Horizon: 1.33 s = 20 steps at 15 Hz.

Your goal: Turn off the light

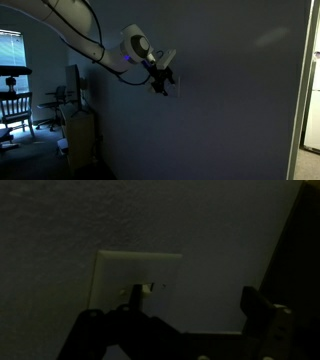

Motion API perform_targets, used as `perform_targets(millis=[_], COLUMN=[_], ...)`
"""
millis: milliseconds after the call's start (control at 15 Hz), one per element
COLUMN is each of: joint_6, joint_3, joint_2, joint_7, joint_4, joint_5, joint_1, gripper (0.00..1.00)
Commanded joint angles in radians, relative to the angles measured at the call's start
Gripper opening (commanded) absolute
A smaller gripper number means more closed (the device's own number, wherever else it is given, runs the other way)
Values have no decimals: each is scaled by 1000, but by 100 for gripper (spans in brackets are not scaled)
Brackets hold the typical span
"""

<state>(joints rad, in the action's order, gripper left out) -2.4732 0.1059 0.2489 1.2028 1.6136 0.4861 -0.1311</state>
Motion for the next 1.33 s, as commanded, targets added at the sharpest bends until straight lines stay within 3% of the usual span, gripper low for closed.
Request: perform_targets(millis=[0, 600, 1267], joint_6=[-26, -39, -4], joint_3=[2, 25, 12], joint_2=[21, 96, 31], joint_7=[27, 73, 22], joint_4=[10, 39, 74], joint_5=[-48, -253, -227], joint_1=[22, 52, 28], gripper=[100, 100, 100])
